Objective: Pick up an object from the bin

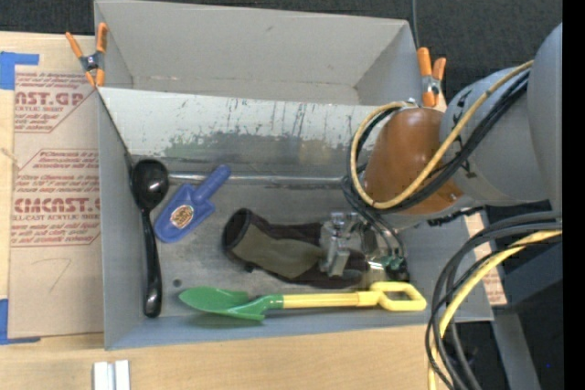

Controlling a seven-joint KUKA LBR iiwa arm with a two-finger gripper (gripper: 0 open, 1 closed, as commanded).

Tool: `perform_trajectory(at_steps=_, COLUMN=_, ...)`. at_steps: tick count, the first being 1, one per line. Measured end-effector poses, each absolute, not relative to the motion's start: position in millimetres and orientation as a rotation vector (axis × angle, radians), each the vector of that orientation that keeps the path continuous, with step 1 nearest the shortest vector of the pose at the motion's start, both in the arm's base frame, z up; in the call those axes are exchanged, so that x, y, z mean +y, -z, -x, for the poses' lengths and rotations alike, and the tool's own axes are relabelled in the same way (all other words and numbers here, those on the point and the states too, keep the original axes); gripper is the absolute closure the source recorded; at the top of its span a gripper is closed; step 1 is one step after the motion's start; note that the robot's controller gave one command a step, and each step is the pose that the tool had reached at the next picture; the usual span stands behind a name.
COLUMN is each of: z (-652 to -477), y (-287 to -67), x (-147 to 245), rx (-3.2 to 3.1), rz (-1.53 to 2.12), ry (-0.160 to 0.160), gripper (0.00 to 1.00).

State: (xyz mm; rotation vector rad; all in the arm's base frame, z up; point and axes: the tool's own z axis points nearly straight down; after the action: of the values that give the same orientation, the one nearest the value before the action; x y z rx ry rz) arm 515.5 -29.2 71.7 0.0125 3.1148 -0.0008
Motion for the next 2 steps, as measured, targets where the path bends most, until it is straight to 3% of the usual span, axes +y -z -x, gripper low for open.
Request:
perform_trajectory(at_steps=1, z=-525.9, y=-72, x=6, rx=3.098, rz=0.276, ry=0.006, gripper=1.0)
perform_trajectory(at_steps=2, z=-520.4, y=-71, x=-17, rx=3.11, rz=0.035, ry=-0.001, gripper=1.0)
